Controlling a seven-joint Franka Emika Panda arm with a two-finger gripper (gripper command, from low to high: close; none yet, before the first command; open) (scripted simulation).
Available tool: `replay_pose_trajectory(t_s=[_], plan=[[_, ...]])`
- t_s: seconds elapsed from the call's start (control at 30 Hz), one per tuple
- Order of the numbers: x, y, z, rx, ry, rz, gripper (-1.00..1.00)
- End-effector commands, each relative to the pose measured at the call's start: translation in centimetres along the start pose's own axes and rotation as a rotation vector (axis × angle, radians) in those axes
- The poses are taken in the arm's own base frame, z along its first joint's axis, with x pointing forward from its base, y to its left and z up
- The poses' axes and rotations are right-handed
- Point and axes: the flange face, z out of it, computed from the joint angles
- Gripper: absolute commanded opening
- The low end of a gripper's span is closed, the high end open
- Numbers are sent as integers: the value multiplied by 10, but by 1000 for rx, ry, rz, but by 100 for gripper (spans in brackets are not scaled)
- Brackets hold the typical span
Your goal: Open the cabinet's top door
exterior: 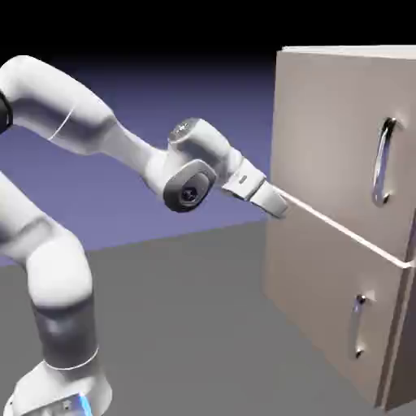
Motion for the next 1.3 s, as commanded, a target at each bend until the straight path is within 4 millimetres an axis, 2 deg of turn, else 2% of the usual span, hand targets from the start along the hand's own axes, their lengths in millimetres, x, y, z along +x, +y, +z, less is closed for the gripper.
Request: replay_pose_trajectory(t_s=[0.0, 0.2, 0.37, 0.57, 0.73, 0.87, 1.0, 1.13, 1.27], plan=[[5, -6, -9, 20, 16, -15, 0], [35, -29, -64, 136, 114, -89, 0], [59, -33, -107, 223, 197, -127, 0], [90, -21, -149, 314, 294, -144, 0], [115, 2, -169, 376, 368, -135, 0], [136, 25, -174, 416, 419, -114, 0], [155, 52, -167, 448, 461, -83, 0], [171, 80, -147, 470, 491, -46, 0], [182, 107, -114, 484, 510, -5, 0]])
